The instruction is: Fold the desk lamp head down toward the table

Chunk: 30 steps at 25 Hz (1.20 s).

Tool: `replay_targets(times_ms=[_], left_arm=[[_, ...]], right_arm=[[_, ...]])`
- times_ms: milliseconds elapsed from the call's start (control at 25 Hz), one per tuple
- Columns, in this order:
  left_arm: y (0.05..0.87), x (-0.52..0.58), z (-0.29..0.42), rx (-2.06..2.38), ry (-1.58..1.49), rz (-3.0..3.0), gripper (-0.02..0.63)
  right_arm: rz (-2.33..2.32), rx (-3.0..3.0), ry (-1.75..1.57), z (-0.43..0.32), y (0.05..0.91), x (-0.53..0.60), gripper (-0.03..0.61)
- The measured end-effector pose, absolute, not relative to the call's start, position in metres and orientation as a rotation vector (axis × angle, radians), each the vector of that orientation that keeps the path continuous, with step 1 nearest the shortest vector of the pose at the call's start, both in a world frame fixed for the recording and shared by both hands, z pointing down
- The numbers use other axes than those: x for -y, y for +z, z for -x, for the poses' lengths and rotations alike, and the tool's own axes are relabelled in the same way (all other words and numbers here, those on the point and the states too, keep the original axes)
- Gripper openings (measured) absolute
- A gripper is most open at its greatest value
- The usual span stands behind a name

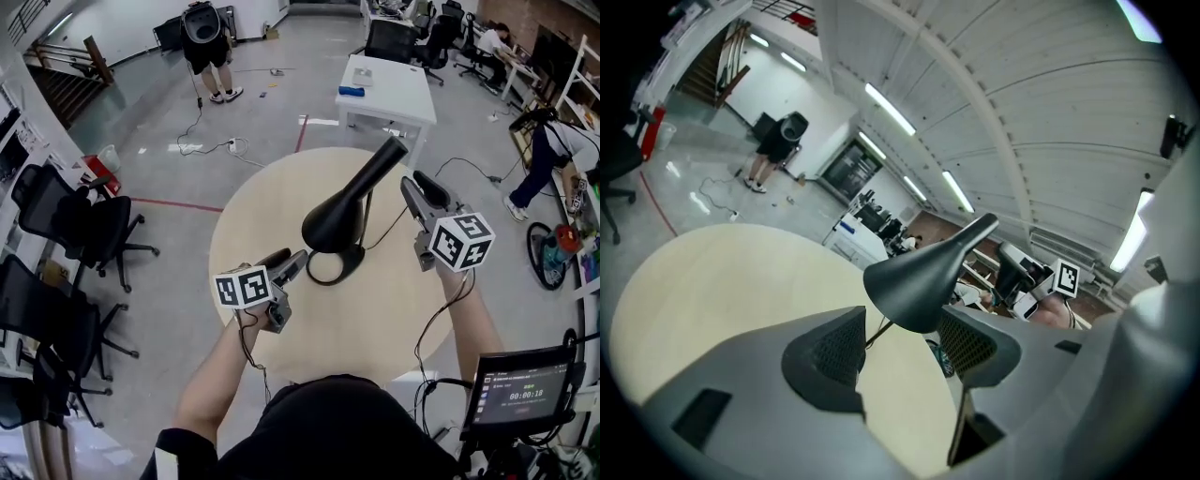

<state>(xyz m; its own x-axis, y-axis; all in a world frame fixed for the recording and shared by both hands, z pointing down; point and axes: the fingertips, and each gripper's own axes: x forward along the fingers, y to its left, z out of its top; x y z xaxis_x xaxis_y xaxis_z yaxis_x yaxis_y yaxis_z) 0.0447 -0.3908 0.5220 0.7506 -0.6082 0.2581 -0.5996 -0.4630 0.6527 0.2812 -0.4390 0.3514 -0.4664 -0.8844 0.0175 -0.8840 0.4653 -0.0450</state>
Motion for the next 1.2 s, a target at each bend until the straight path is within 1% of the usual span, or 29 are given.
replay_targets(times_ms=[80,120,240,280,320,480,600,760,880,1000,1200], left_arm=[[0.506,0.374,-0.05,0.923,0.009,-2.332,0.256],[0.495,0.365,-0.056,0.931,0.039,-2.431,0.256],[0.471,0.341,-0.071,0.937,0.12,-2.659,0.255],[0.466,0.336,-0.073,0.937,0.12,-2.692,0.244],[0.463,0.329,-0.073,0.938,0.11,-2.705,0.202],[0.476,0.303,-0.06,0.965,0.049,-2.632,0.12],[0.493,0.291,-0.043,1.005,0.043,-2.563,0.006],[0.505,0.274,-0.038,1.032,0.127,-2.576,0.005],[0.51,0.263,-0.054,1.031,0.153,-2.553,0.005],[0.524,0.255,-0.069,1.021,0.18,-2.526,0.005],[0.535,0.232,-0.077,0.996,0.206,-2.502,0.005]], right_arm=[[1.588,-2.684,-0.125,-0.277,0.359,0.426,0.07],[1.57,-2.688,-0.145,-0.275,0.362,0.419,0.049],[1.5,-2.724,-0.17,-0.263,0.37,0.403,0.015],[1.475,-2.739,-0.179,-0.258,0.374,0.398,0.005],[1.452,-2.755,-0.194,-0.252,0.38,0.392,0.005],[1.386,-2.805,-0.278,-0.231,0.411,0.363,0.005],[1.369,-2.792,-0.372,-0.219,0.437,0.343,0.005],[1.352,-2.776,-0.56,-0.207,0.476,0.313,0.005],[1.37,-2.752,-0.656,-0.22,0.494,0.291,0.005],[1.384,-2.76,-0.68,-0.227,0.505,0.278,0.005],[1.378,-2.821,-0.687,-0.218,0.515,0.253,0.005]])
